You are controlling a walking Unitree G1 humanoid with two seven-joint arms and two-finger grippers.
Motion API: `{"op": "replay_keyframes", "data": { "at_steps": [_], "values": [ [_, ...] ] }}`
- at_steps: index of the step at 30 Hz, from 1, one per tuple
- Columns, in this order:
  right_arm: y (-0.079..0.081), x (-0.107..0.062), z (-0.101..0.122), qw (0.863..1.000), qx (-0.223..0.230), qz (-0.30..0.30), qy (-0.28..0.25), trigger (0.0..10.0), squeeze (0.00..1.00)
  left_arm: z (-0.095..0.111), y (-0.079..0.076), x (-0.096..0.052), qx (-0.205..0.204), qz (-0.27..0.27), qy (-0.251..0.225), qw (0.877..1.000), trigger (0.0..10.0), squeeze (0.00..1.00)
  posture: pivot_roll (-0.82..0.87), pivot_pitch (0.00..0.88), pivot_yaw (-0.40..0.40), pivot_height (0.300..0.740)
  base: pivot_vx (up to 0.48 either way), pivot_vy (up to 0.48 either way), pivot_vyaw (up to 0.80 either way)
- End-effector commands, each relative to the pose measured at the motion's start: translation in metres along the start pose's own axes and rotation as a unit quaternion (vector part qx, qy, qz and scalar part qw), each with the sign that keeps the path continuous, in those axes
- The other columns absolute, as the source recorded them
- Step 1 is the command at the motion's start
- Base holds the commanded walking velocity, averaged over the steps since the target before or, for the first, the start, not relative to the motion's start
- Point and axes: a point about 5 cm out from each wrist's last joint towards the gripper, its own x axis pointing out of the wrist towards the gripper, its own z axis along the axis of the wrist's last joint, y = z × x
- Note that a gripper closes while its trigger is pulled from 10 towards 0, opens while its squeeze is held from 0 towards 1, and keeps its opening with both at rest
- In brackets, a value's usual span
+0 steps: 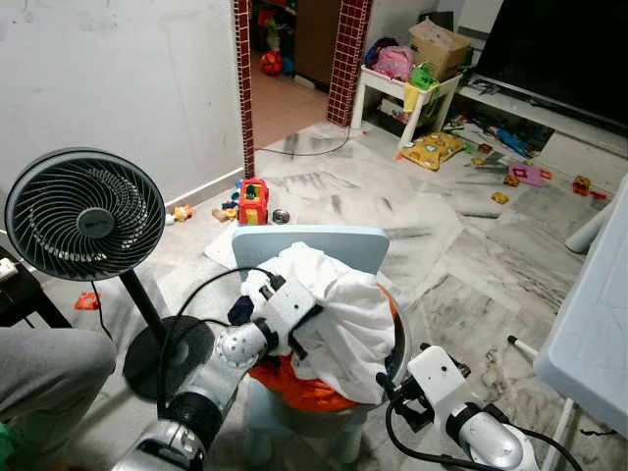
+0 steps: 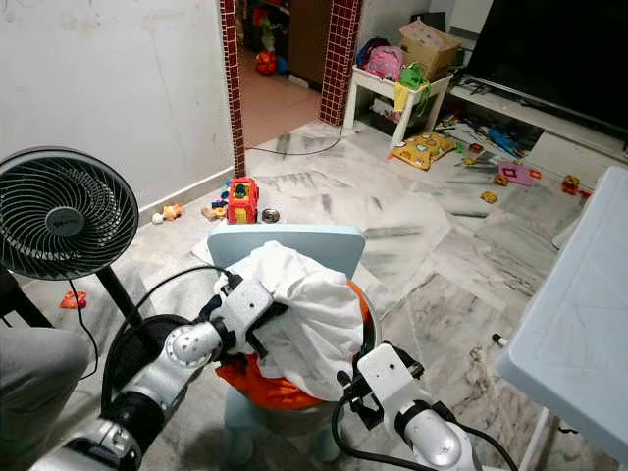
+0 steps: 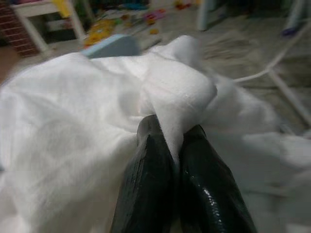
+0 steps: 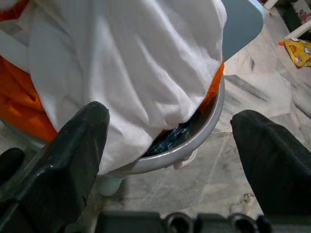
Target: Hang hanger
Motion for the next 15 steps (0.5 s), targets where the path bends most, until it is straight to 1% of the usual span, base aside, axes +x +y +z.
{"op": "replay_keyframes", "data": {
  "at_steps": [1, 2, 3, 5, 7, 8, 9, 10, 11, 13, 15],
  "values": [
    [-0.003, 0.0, -0.001, 1.0, -0.006, -0.001, 0.004, 10.0, 0.0, -0.003, -0.015, 0.0, -0.001, -0.042, 0.006, 0.999, 0.0, 0.0, 0.06, 0.0, -0.064, 0.74, 0.0, 0.0, 0.0],
    [-0.003, 0.0, -0.001, 1.0, -0.006, -0.001, 0.004, 10.0, 0.0, -0.005, -0.018, -0.001, -0.002, -0.048, 0.008, 0.999, 0.0, 0.0, 0.06, 0.0, -0.063, 0.74, 0.0, 0.0, 0.0],
    [-0.003, 0.0, -0.001, 1.0, -0.006, -0.001, 0.004, 10.0, 0.0, -0.007, -0.021, -0.003, 0.005, -0.055, 0.011, 0.998, 0.0, 0.0, 0.06, 0.0, -0.066, 0.74, 0.0, 0.0, 0.0],
    [-0.004, 0.0, -0.001, 1.0, -0.007, -0.001, 0.005, 10.0, 0.0, -0.007, -0.022, -0.004, 0.014, -0.057, 0.012, 0.998, 0.0, 0.0, 0.06, 0.0, -0.066, 0.74, 0.0, 0.0, 0.0],
    [-0.004, 0.0, -0.001, 1.0, -0.008, -0.001, 0.005, 10.0, 0.0, -0.002, -0.016, -0.005, 0.019, -0.033, 0.001, 0.999, 0.0, 0.0, 0.06, 0.0, -0.067, 0.74, 0.0, 0.0, 0.0],
    [-0.005, 0.0, -0.001, 1.0, -0.009, -0.002, 0.005, 10.0, 0.0, 0.011, -0.001, -0.007, 0.022, 0.023, -0.043, 0.999, 1.3, 0.0, 0.06, 0.0, -0.068, 0.74, 0.0, 0.0, 0.0],
    [-0.006, 0.0, -0.001, 1.0, -0.01, -0.002, 0.005, 10.0, 0.0, 0.019, 0.003, -0.009, 0.023, 0.036, -0.065, 0.997, 2.6, 0.0, 0.06, 0.0, -0.07, 0.74, 0.0, 0.0, 0.0],
    [-0.006, 0.0, -0.001, 1.0, -0.01, -0.002, 0.006, 10.0, 0.0, 0.021, 0.004, -0.009, 0.024, 0.038, -0.071, 0.996, 2.6, 0.0, 0.06, 0.0, -0.07, 0.74, 0.0, 0.0, 0.0],
    [-0.006, 0.0, -0.001, 1.0, -0.011, -0.003, 0.006, 10.0, 0.0, 0.025, 0.006, -0.01, 0.031, 0.045, -0.083, 0.995, 3.1, 0.0, 0.06, 0.0, -0.071, 0.74, 0.0, 0.0, 0.0],
    [-0.006, 0.0, -0.001, 1.0, -0.012, -0.003, 0.006, 10.0, 0.0, 0.034, 0.011, -0.014, 0.035, 0.061, -0.111, 0.991, 2.4, 0.0, 0.06, 0.0, -0.071, 0.74, 0.0, 0.0, 0.0],
    [-0.006, 0.001, -0.001, 1.0, -0.013, -0.002, 0.005, 10.0, 0.0, 0.043, 0.013, -0.016, 0.017, 0.063, -0.144, 0.987, 2.2, 0.0, 0.06, 0.0, -0.074, 0.74, 0.0, 0.0, 0.0]
  ]
}}
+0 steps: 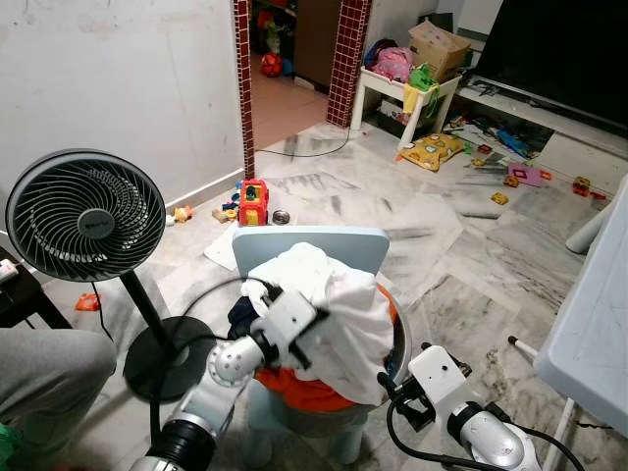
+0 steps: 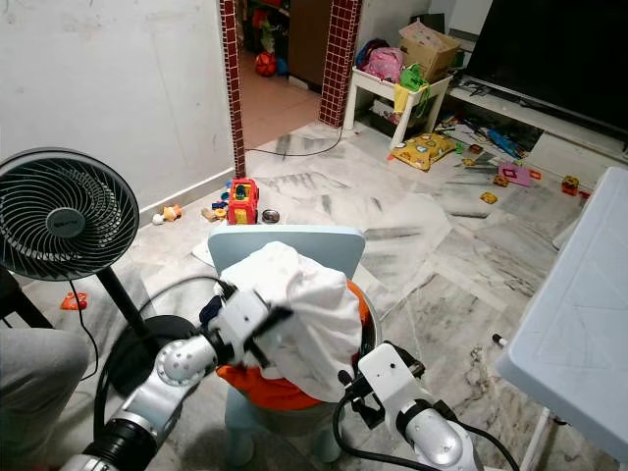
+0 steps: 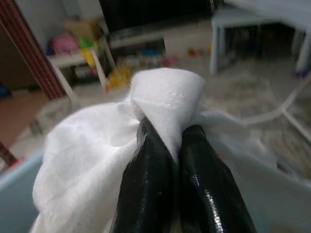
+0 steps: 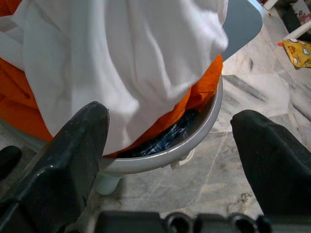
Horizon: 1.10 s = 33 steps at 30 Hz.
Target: Hang hanger
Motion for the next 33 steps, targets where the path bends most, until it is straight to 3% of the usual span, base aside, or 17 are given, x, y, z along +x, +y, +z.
{"op": "replay_keyframes", "data": {
  "at_steps": [1, 4, 6, 7, 8, 9, 11, 12, 14, 15, 18, 19, 28, 29, 31, 32, 33],
  "values": [
    [-0.004, 0.001, -0.001, 1.0, -0.006, -0.001, 0.004, 10.0, 0.0, 0.012, 0.002, 0.001, -0.014, 0.007, -0.038, 0.999, 2.2, 0.0, 0.06, 0.0, -0.074, 0.74, 0.0, 0.0, 0.0],
    [-0.003, 0.003, 0.0, 1.0, -0.008, 0.001, 0.002, 10.0, 0.0, 0.015, 0.004, 0.0, -0.046, 0.024, -0.046, 0.998, 2.4, 0.0, 0.07, 0.0, -0.075, 0.74, 0.0, 0.0, 0.0],
    [-0.003, 0.003, 0.0, 1.0, -0.008, 0.001, 0.002, 10.0, 0.0, 0.009, 0.005, -0.001, -0.07, 0.036, -0.024, 0.997, 3.9, 0.0, 0.07, 0.0, -0.074, 0.74, 0.0, 0.0, 0.0],
    [-0.003, 0.004, 0.001, 1.0, -0.009, 0.001, 0.002, 10.0, 0.0, -0.002, 0.004, -0.003, -0.087, 0.039, 0.014, 0.995, 3.9, 0.0, 0.07, 0.0, -0.073, 0.74, 0.0, 0.0, 0.0],
    [-0.003, 0.004, 0.001, 1.0, -0.009, 0.001, 0.002, 10.0, 0.0, -0.002, 0.004, -0.003, -0.087, 0.039, 0.014, 0.995, 3.9, 0.0, 0.07, 0.0, -0.073, 0.74, 0.0, 0.0, 0.0],
    [-0.003, 0.004, 0.0, 1.0, -0.008, 0.001, 0.003, 10.0, 0.0, -0.024, -0.002, -0.008, -0.088, 0.024, 0.093, 0.991, 10.0, 0.0, 0.07, 0.0, -0.071, 0.74, 0.0, 0.0, 0.0],
    [-0.003, 0.003, 0.0, 1.0, -0.008, 0.001, 0.003, 10.0, 0.0, -0.031, -0.004, -0.013, -0.12, 0.027, 0.108, 0.986, 10.0, 0.0, 0.07, 0.0, -0.07, 0.74, 0.0, 0.0, 0.0],
    [-0.003, 0.003, 0.0, 1.0, -0.008, 0.0, 0.004, 10.0, 0.0, -0.033, -0.004, -0.014, -0.115, 0.027, 0.117, 0.986, 10.0, 0.32, 0.07, 0.0, -0.069, 0.74, 0.0, 0.0, 0.0],
    [-0.002, 0.003, -0.001, 1.0, -0.008, 0.0, 0.004, 10.0, 0.0, -0.033, -0.003, -0.015, -0.114, 0.031, 0.12, 0.986, 10.0, 0.32, 0.07, 0.0, -0.068, 0.74, 0.0, 0.0, 0.0],
    [-0.002, 0.003, -0.001, 1.0, -0.007, 0.0, 0.004, 10.0, 0.0, -0.033, -0.003, -0.015, -0.118, 0.029, 0.125, 0.985, 10.0, 1.0, 0.07, 0.0, -0.066, 0.74, 0.0, 0.0, 0.0],
    [-0.001, 0.002, -0.002, 1.0, -0.006, 0.001, 0.005, 10.0, 0.0, -0.031, 0.0, -0.014, -0.104, 0.028, 0.126, 0.986, 10.0, 1.0, 0.07, 0.0, -0.065, 0.74, 0.0, 0.0, 0.0],
    [0.0, 0.002, -0.002, 1.0, -0.005, 0.001, 0.005, 10.0, 0.0, -0.029, 0.001, -0.015, -0.078, 0.027, 0.125, 0.989, 10.0, 1.0, 0.07, 0.0, -0.064, 0.74, 0.0, 0.0, 0.0],
    [0.0, 0.003, -0.002, 1.0, -0.005, 0.003, 0.006, 10.0, 0.0, -0.015, 0.007, -0.023, 0.008, 0.021, 0.109, 0.994, 10.0, 1.0, 0.08, 0.0, -0.068, 0.74, 0.0, 0.0, 0.0],
    [0.0, 0.003, -0.002, 1.0, -0.005, 0.004, 0.006, 10.0, 0.0, -0.015, 0.007, -0.024, 0.012, 0.018, 0.109, 0.994, 10.0, 0.91, 0.08, 0.0, -0.068, 0.74, 0.0, 0.0, 0.0],
    [0.0, 0.004, -0.002, 1.0, -0.005, 0.004, 0.005, 10.0, 0.0, -0.014, 0.006, -0.025, 0.015, 0.015, 0.109, 0.994, 10.0, 0.91, 0.08, 0.0, -0.068, 0.74, 0.0, 0.0, 0.0],
    [0.0, 0.004, -0.001, 1.0, -0.005, 0.004, 0.005, 10.0, 0.0, -0.013, 0.005, -0.027, 0.02, 0.011, 0.109, 0.994, 10.0, 0.0, 0.09, 0.0, -0.069, 0.74, 0.0, 0.0, 0.0],
    [0.0, 0.004, -0.001, 1.0, -0.005, 0.004, 0.005, 10.0, 0.0, -0.013, 0.005, -0.03, 0.021, 0.009, 0.11, 0.994, 10.0, 0.0, 0.09, 0.0, -0.068, 0.74, 0.0, 0.0, 0.0]
  ]
}}
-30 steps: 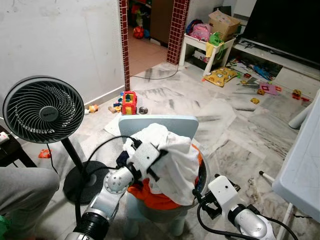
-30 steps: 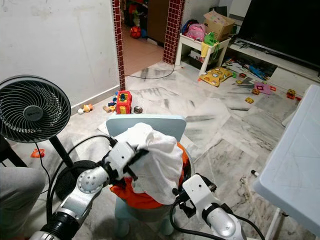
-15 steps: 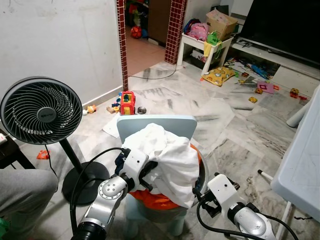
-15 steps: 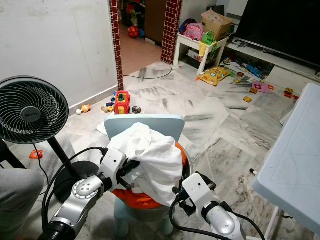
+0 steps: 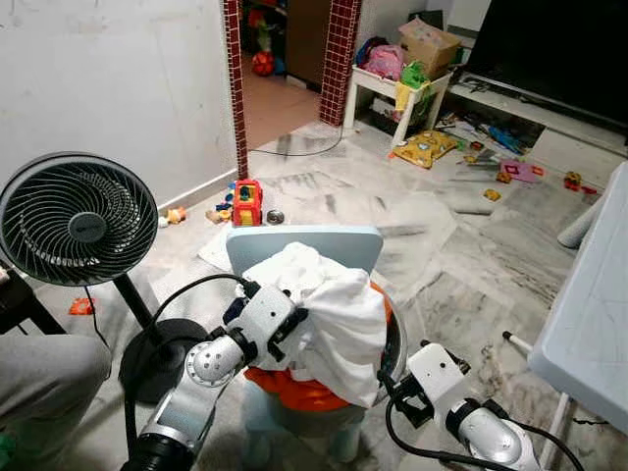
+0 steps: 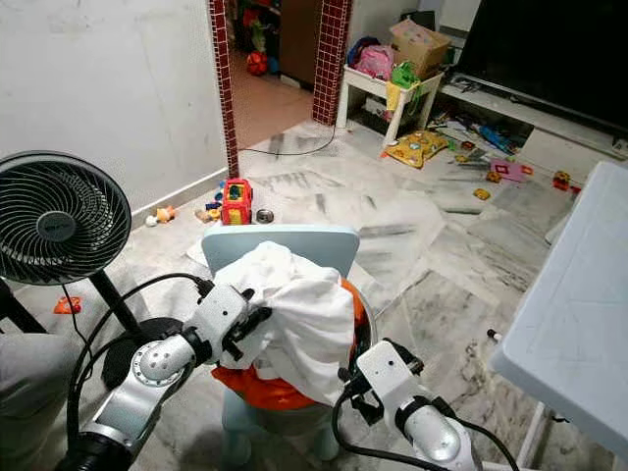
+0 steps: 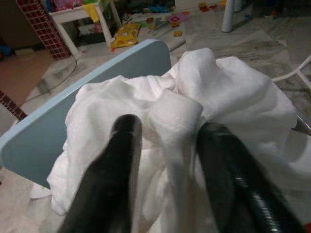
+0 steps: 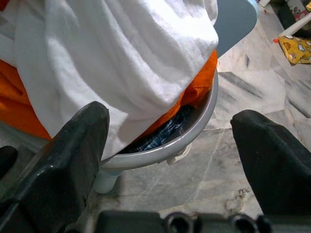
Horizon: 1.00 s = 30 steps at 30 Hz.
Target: Hang hanger
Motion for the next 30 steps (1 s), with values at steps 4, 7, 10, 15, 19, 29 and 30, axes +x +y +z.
{"op": "replay_keyframes", "data": {
  "at_steps": [4, 7, 10, 15, 19, 29, 30],
  "values": [
    [0.0, 0.001, -0.001, 1.0, -0.002, 0.004, 0.004, 10.0, 0.0, 0.003, -0.002, -0.007, 0.01, -0.008, 0.002, 1.0, 10.0, 0.0, 0.09, 0.0, -0.069, 0.74, 0.0, 0.0, 0.0],
    [0.001, 0.001, -0.002, 1.0, -0.001, 0.004, 0.005, 10.0, 0.0, -0.002, -0.001, -0.009, 0.005, -0.006, 0.017, 1.0, 10.0, 0.0, 0.09, 0.0, -0.069, 0.74, 0.0, 0.0, 0.0],
    [0.002, 0.002, -0.002, 1.0, -0.001, 0.006, 0.005, 10.0, 0.0, -0.008, 0.002, -0.01, -0.002, 0.009, 0.026, 1.0, 10.0, 0.0, 0.09, 0.0, -0.067, 0.74, 0.0, 0.0, 0.0],
    [0.002, 0.003, -0.001, 1.0, -0.001, 0.006, 0.003, 10.0, 0.0, -0.006, 0.003, -0.011, 0.005, 0.025, 0.013, 1.0, 10.0, 0.0, 0.09, 0.0, -0.065, 0.74, 0.0, 0.0, 0.0],
    [0.001, 0.002, -0.003, 1.0, -0.001, 0.004, 0.005, 10.0, 0.0, -0.004, 0.011, -0.015, 0.011, 0.061, -0.009, 0.998, 10.0, 0.0, 0.09, 0.0, -0.064, 0.74, 0.0, 0.0, 0.0],
    [0.003, 0.004, -0.001, 1.0, -0.002, 0.008, 0.004, 10.0, 0.0, 0.001, 0.022, -0.019, 0.003, 0.091, -0.014, 0.996, 10.0, 0.0, 0.1, 0.0, -0.07, 0.74, 0.0, 0.0, 0.0],
    [0.002, 0.004, -0.001, 1.0, -0.002, 0.008, 0.004, 10.0, 0.0, 0.002, 0.019, -0.017, 0.0, 0.081, -0.017, 0.997, 10.0, 0.0, 0.1, 0.0, -0.069, 0.74, 0.0, 0.0, 0.0]
  ]
}}
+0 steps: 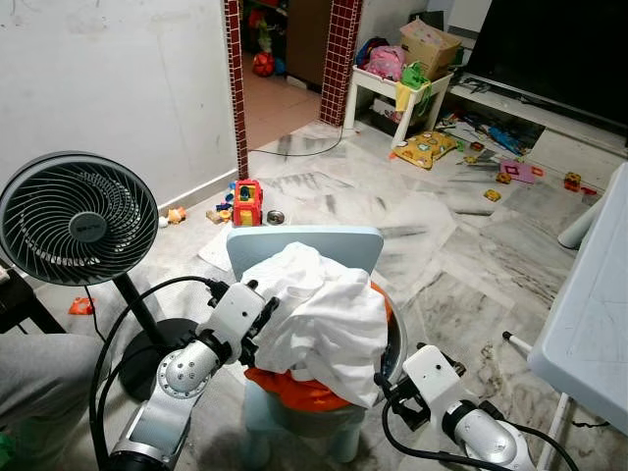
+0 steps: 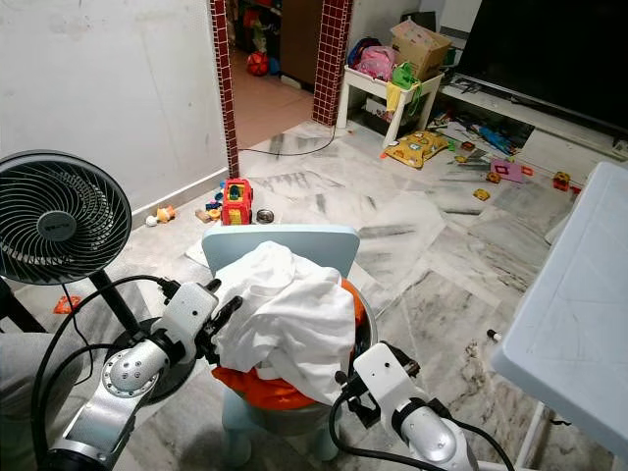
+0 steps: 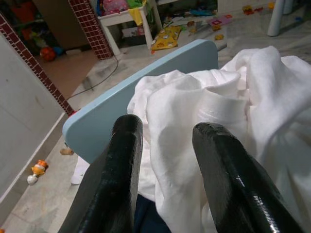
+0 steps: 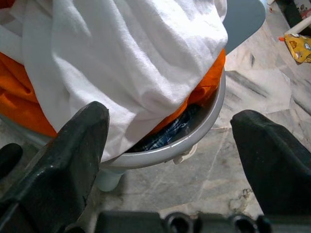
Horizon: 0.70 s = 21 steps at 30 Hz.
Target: Hang hanger
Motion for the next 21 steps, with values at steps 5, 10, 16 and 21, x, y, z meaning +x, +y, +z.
{"op": "replay_keyframes", "data": {
  "at_steps": [5, 10, 16, 21],
  "values": [
    [-0.003, 0.002, 0.0, 1.0, -0.004, -0.002, 0.001, 10.0, 0.0, 0.013, -0.012, 0.006, 0.0, -0.034, -0.016, 0.999, 10.0, 0.0, 0.09, 0.0, -0.066, 0.74, 0.0, 0.0, 0.0],
    [-0.003, 0.0, -0.001, 1.0, -0.004, -0.004, 0.002, 10.0, 0.0, 0.016, -0.017, 0.005, 0.007, -0.056, -0.021, 0.998, 10.0, 0.0, 0.09, 0.0, -0.063, 0.74, 0.0, 0.0, 0.0],
    [-0.004, 0.001, -0.001, 1.0, -0.004, -0.004, 0.001, 10.0, 0.0, 0.021, -0.016, 0.0, 0.027, -0.055, -0.043, 0.997, 10.0, 0.0, 0.09, 0.0, -0.067, 0.74, 0.0, 0.0, 0.0],
    [-0.004, 0.002, 0.001, 1.0, -0.005, -0.003, -0.001, 10.0, 0.0, 0.023, -0.017, -0.006, 0.029, -0.066, -0.061, 0.996, 10.0, 0.0, 0.1, 0.0, -0.071, 0.74, 0.0, 0.0, 0.0]
  ]
}}
